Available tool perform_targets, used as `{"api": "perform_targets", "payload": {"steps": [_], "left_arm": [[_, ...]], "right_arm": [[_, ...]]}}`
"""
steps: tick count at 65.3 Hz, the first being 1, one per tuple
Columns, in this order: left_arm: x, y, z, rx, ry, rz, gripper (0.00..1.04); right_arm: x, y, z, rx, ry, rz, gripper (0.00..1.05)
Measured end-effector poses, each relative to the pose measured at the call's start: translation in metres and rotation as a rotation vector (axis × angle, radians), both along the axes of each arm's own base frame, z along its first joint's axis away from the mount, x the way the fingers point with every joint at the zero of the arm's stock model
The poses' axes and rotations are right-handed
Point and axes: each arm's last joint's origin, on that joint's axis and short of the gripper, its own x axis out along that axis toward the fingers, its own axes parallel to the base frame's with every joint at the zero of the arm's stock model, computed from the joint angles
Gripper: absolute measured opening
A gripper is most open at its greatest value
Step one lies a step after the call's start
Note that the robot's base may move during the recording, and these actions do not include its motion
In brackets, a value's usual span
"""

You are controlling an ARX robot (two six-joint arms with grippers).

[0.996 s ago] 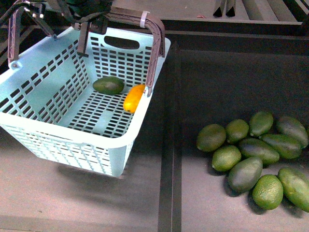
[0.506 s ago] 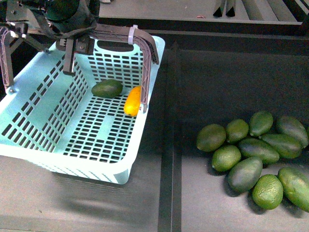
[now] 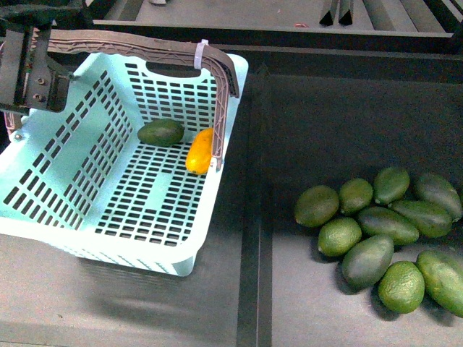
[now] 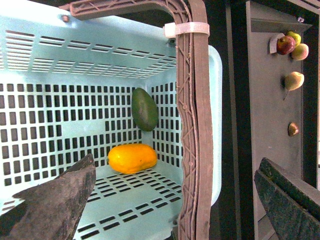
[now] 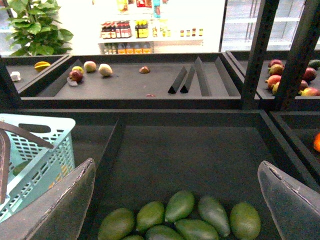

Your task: Pick mango and avocado into basket

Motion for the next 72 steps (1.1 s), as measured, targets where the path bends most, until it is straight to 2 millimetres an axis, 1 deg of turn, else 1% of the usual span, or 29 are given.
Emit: {"api": "perform_targets", "payload": {"steps": [5, 11, 14, 21, 28, 29, 31, 33, 35, 36, 37, 38, 40, 41, 42, 43, 45, 48, 49, 55, 57, 72], "left_arm": [[-0.016, 0.000, 0.009, 0.021, 0.057, 0.022, 0.96], [-0.033, 0.001, 0.012, 0.057, 0.156, 0.067, 0.96], [-0.038, 0.000, 0.015, 0.068, 0.194, 0.079, 0.96], [-0.041, -0.002, 0.020, 0.058, 0.194, 0.092, 0.96], [-0.041, -0.003, 0.020, 0.050, 0.189, 0.098, 0.96], [-0.040, -0.003, 0.019, 0.044, 0.174, 0.064, 0.95], [-0.041, 0.001, 0.012, 0.023, 0.103, -0.092, 0.88], [-0.045, 0.007, 0.005, 0.023, 0.042, -0.203, 0.83], [-0.059, 0.022, -0.012, 0.182, -0.083, -0.434, 0.72], [-0.063, 0.027, -0.016, 0.276, -0.124, -0.515, 0.68], [-0.069, 0.035, -0.021, 0.368, -0.207, -0.573, 0.63], [-0.071, 0.037, -0.021, 0.428, -0.229, -0.610, 0.61], [-0.078, 0.046, -0.019, 0.586, -0.351, -0.661, 0.54], [-0.081, 0.050, -0.015, 0.644, -0.424, -0.658, 0.51], [-0.084, 0.054, -0.011, 0.738, -0.474, -0.667, 0.47], [-0.086, 0.056, -0.008, 0.757, -0.499, -0.659, 0.45], [-0.092, 0.063, 0.000, 0.894, -0.544, -0.665, 0.38], [-0.103, 0.073, 0.003, 1.011, -0.549, -0.677, 0.27], [-0.104, 0.074, 0.002, 1.018, -0.549, -0.679, 0.26], [-0.122, 0.087, -0.014, 1.107, -0.489, -0.741, 0.04], [-0.125, 0.090, -0.015, 1.114, -0.484, -0.742, 0.02], [-0.156, 0.111, -0.026, 1.146, -0.469, -0.749, 0.02]], "right_arm": [[0.000, 0.000, 0.000, 0.000, 0.000, 0.000, 0.96], [0.000, 0.000, 0.000, 0.000, 0.000, 0.000, 0.96], [0.000, 0.000, 0.000, 0.000, 0.000, 0.000, 0.96], [0.000, 0.000, 0.000, 0.000, 0.000, 0.000, 0.96], [0.000, 0.000, 0.000, 0.000, 0.000, 0.000, 0.96], [0.000, 0.000, 0.000, 0.000, 0.000, 0.000, 0.96], [0.000, 0.000, 0.000, 0.000, 0.000, 0.001, 0.96], [0.000, 0.000, 0.000, 0.000, 0.000, 0.000, 0.96], [0.000, 0.000, 0.000, 0.000, 0.000, -0.001, 0.96], [0.000, 0.000, 0.000, 0.000, 0.000, -0.001, 0.96], [0.000, 0.000, 0.000, 0.000, -0.001, -0.001, 0.96], [0.000, 0.000, 0.000, 0.000, -0.001, -0.001, 0.96], [0.000, 0.000, 0.000, 0.000, 0.000, 0.000, 0.96], [0.000, 0.000, 0.000, 0.000, 0.000, 0.000, 0.96], [0.000, 0.000, 0.000, 0.000, 0.000, 0.000, 0.96], [0.000, 0.000, 0.000, 0.000, 0.000, 0.000, 0.96], [0.000, 0.000, 0.000, 0.000, 0.000, 0.000, 0.96], [0.000, 0.000, 0.000, 0.000, 0.000, 0.000, 0.96], [0.000, 0.000, 0.000, 0.000, 0.000, 0.000, 0.96], [0.000, 0.000, 0.000, 0.000, 0.000, 0.000, 0.96], [0.000, 0.000, 0.000, 0.000, 0.000, 0.000, 0.96], [0.000, 0.000, 0.000, 0.000, 0.000, 0.000, 0.96]]}}
